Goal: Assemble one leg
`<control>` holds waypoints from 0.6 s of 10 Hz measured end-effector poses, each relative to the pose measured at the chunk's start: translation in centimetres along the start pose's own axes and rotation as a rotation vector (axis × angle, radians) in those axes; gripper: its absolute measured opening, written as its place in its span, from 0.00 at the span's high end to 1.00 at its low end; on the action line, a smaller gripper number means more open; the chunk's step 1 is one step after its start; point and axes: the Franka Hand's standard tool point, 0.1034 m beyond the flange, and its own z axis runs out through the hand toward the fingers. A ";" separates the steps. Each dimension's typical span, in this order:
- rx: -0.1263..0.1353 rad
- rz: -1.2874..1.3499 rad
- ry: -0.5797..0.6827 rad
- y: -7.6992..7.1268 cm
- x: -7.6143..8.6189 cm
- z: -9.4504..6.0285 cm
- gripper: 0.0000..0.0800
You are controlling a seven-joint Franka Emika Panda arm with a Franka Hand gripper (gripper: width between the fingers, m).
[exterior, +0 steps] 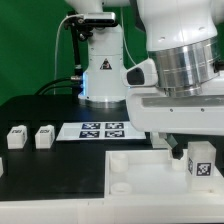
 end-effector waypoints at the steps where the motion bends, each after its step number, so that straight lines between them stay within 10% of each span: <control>1: -0.041 -0.255 0.028 -0.1 0.0 0.0 0.19; 5: -0.075 -0.575 0.029 0.1 0.2 0.4 0.19; 6: -0.075 -0.576 0.029 0.2 0.2 0.4 0.34</control>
Offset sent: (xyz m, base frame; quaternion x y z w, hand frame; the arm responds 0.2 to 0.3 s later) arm -0.0004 -0.0035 -0.0096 -0.0178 0.0180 -0.2529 0.9671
